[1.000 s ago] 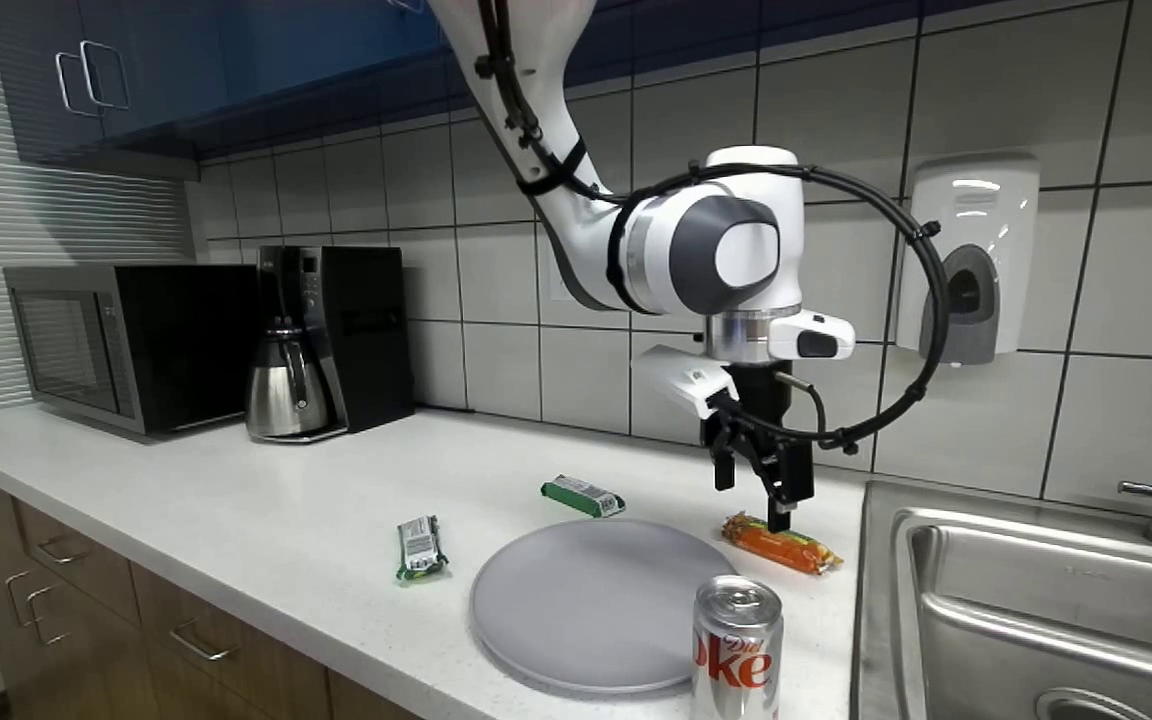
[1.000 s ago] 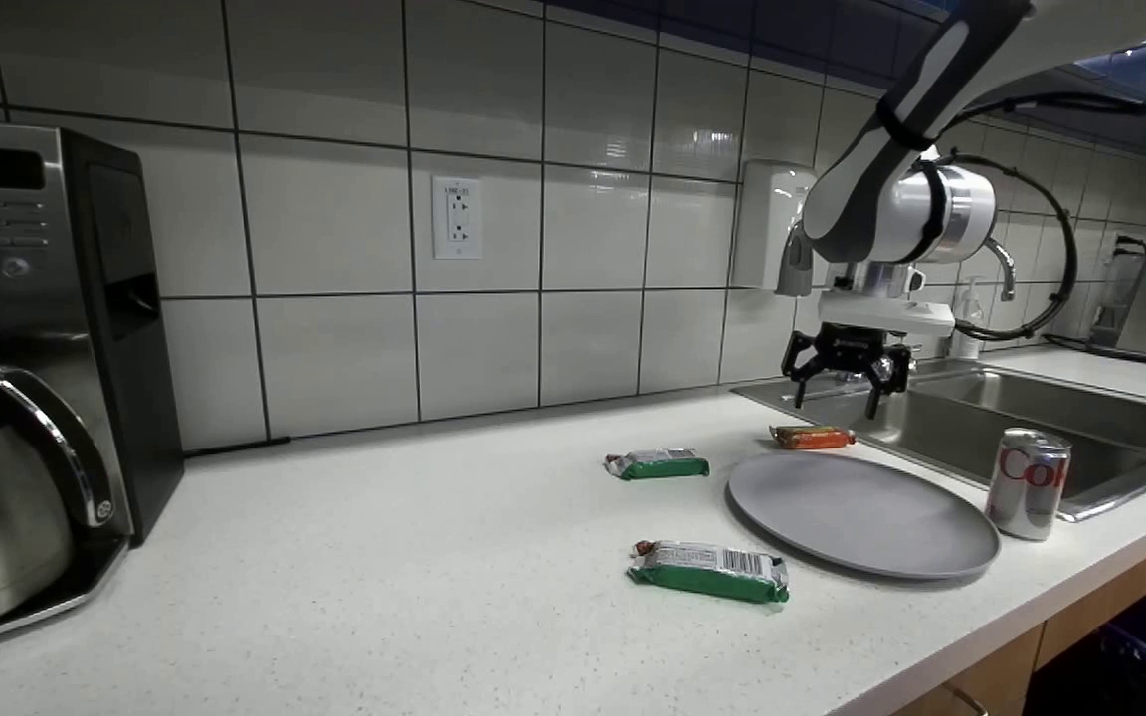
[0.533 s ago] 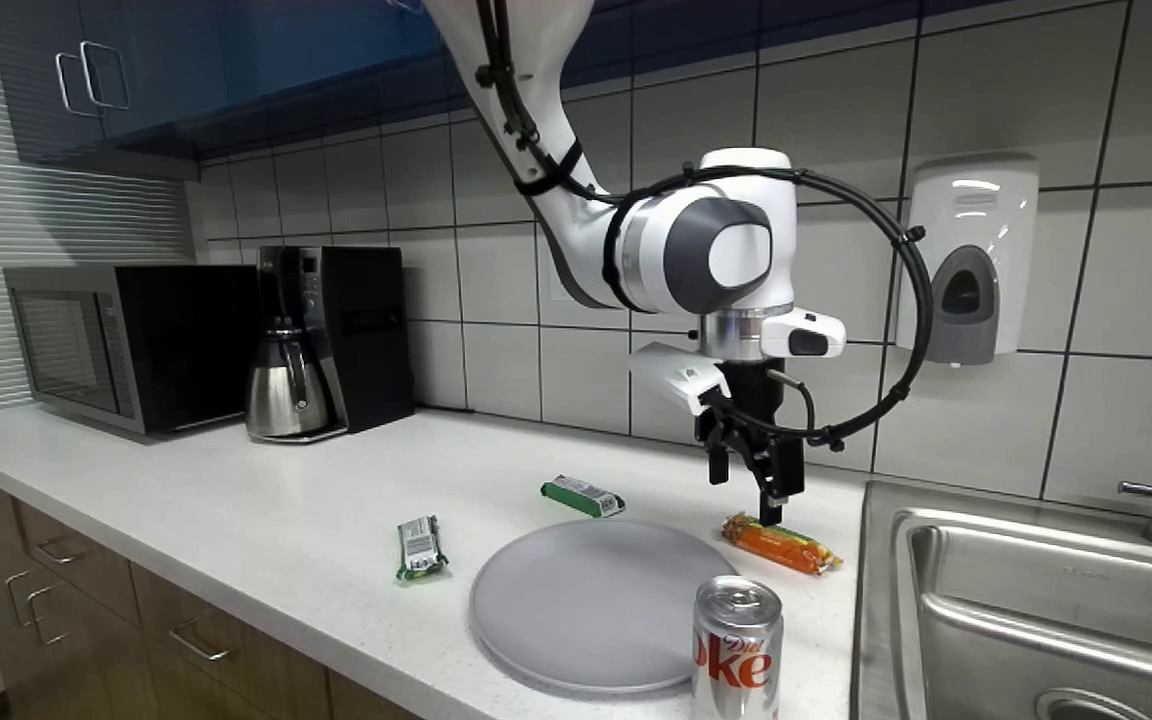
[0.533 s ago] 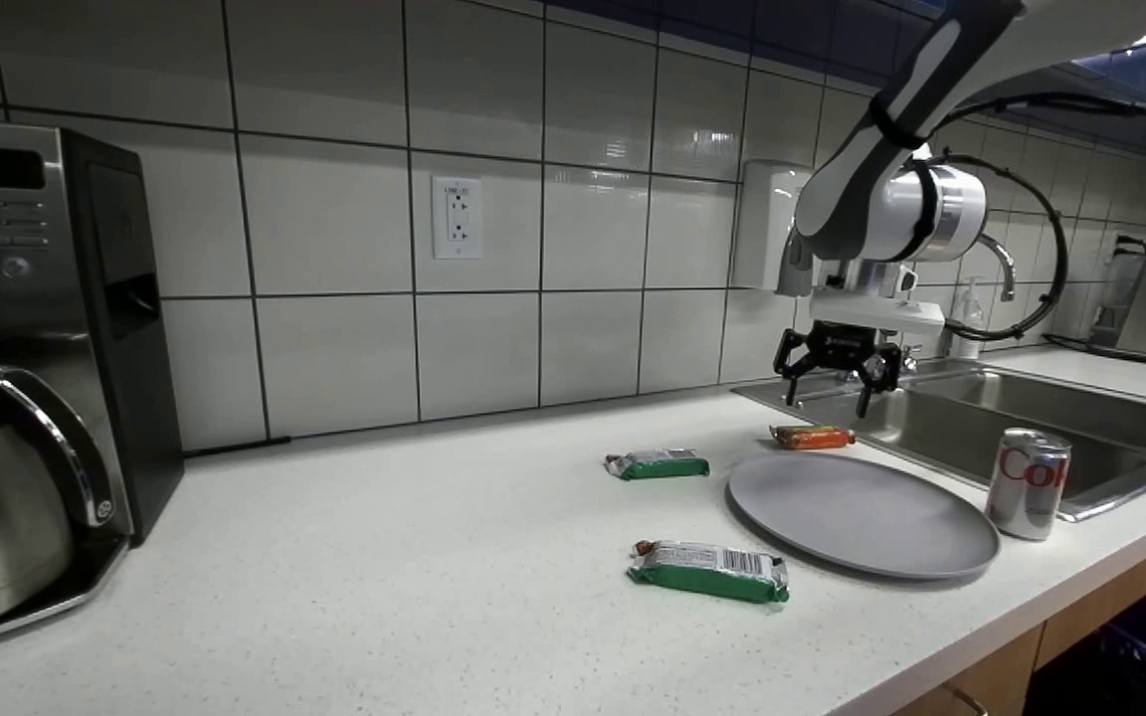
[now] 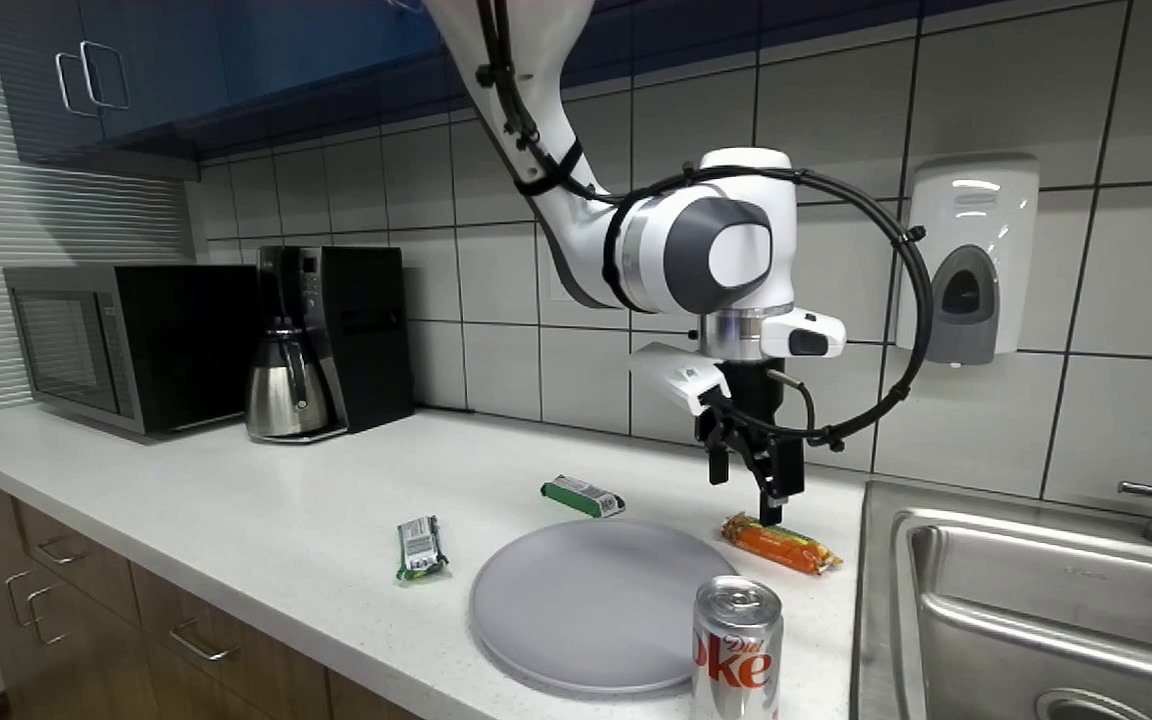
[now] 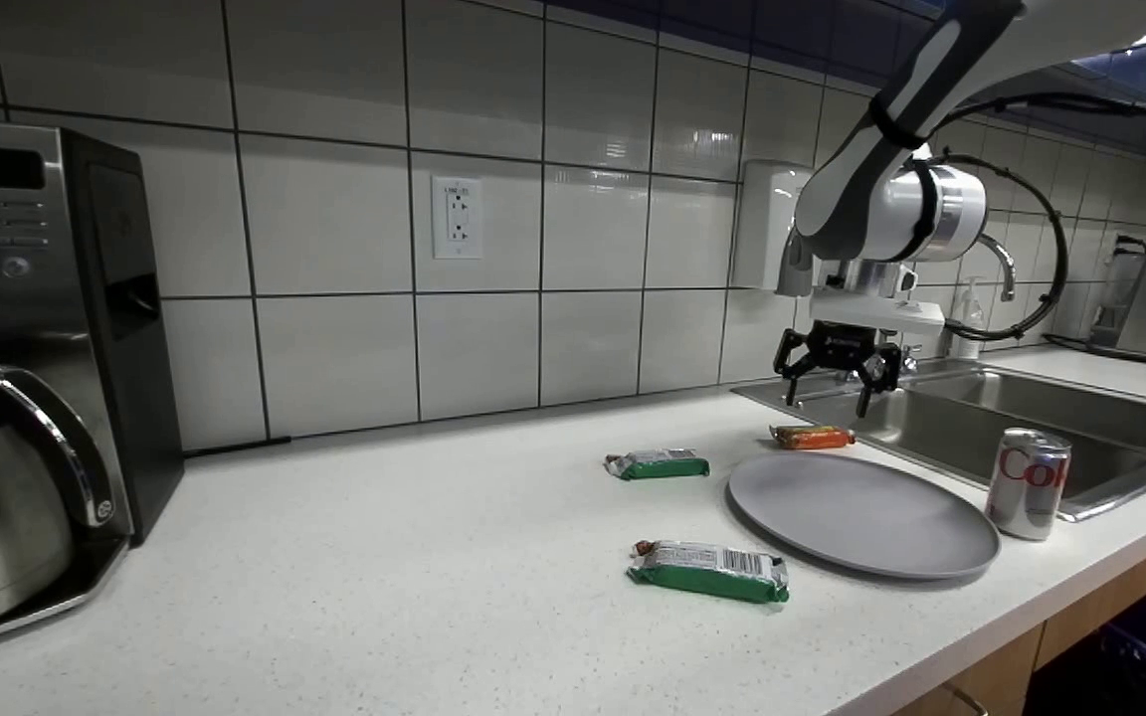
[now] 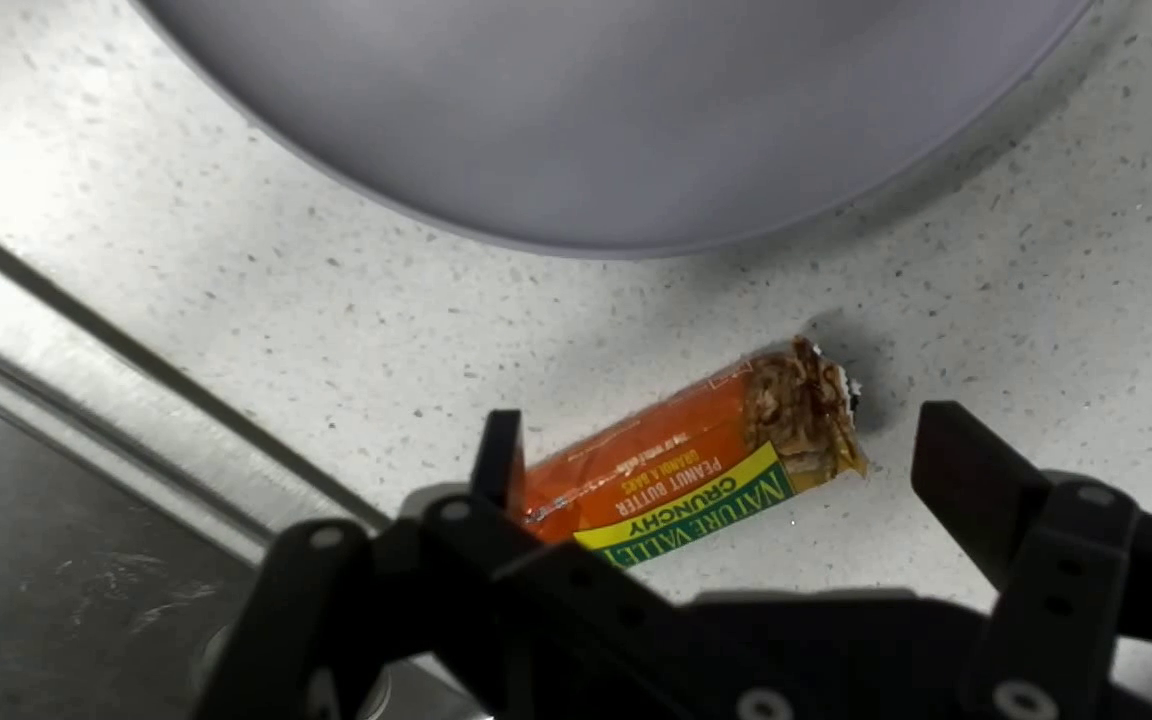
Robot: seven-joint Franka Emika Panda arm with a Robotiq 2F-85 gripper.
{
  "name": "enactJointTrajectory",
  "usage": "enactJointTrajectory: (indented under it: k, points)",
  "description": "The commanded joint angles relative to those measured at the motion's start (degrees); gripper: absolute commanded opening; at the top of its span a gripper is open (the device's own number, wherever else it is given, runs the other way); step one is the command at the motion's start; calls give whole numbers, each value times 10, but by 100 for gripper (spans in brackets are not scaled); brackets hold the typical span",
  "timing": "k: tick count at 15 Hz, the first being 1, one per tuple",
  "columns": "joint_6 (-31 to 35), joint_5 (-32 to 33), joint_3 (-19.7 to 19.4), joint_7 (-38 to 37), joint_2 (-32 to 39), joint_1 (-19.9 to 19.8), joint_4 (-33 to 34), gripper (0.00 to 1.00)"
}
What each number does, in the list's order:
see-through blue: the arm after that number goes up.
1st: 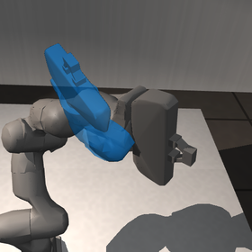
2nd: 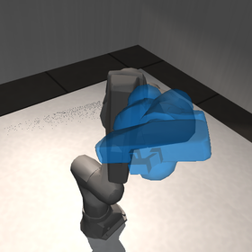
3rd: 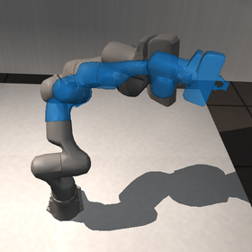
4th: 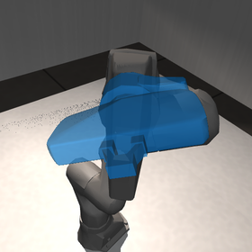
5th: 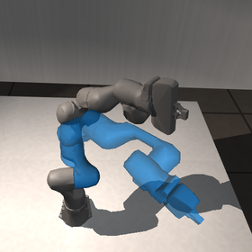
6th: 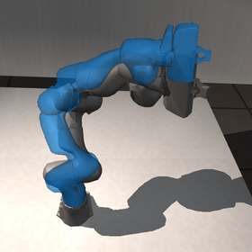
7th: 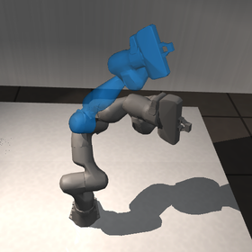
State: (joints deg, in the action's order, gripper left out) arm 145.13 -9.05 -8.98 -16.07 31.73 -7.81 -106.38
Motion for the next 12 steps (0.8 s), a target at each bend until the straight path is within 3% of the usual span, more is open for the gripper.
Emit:
enactJointTrajectory:
  k: [1,12]
  points:
    - [4,9,-12,-28,2,12,1,100]
    - [17,8,-57,-193,21,62,11,100]
